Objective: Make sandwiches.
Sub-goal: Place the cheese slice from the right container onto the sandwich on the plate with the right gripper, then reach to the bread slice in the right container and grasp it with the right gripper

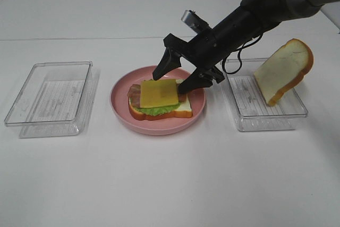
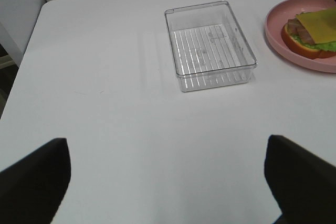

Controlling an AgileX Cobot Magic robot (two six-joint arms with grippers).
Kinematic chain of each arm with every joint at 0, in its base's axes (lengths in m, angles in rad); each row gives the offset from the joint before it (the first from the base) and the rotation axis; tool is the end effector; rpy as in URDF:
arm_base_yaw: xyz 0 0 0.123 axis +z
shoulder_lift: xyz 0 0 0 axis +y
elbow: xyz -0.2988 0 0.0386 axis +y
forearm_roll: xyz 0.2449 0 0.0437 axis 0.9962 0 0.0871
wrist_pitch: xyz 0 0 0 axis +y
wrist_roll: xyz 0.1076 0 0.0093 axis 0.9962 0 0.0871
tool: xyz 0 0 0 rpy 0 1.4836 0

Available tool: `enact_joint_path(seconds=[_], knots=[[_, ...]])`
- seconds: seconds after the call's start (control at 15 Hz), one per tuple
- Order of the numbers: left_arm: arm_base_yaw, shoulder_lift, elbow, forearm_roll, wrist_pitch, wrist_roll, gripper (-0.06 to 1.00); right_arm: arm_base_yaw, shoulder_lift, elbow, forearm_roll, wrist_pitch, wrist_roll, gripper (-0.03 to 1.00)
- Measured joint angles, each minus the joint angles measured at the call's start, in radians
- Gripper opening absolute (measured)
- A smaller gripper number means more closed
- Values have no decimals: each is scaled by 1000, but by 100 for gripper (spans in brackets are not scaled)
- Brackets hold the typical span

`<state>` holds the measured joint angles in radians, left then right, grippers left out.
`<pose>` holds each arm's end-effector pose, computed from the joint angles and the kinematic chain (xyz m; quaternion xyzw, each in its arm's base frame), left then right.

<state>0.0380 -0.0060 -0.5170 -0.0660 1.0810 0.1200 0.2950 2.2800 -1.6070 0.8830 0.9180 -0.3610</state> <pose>-0.0124 -0.0068 0.2711 0.0369 0.8513 0.0084 0.5234 0.4276 0.1993 0.1245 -0.0563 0.9353 0.3468 0.0417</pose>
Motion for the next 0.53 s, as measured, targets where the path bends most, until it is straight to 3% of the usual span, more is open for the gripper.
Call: enact_joint_path(seconds=[0.33,0.53], knots=[[0,0,0,0,0,0,92,0,-129,0,-119,0,52,78],[0,0,0,0,0,0,92,0,-248,0,-300,6,154,82]])
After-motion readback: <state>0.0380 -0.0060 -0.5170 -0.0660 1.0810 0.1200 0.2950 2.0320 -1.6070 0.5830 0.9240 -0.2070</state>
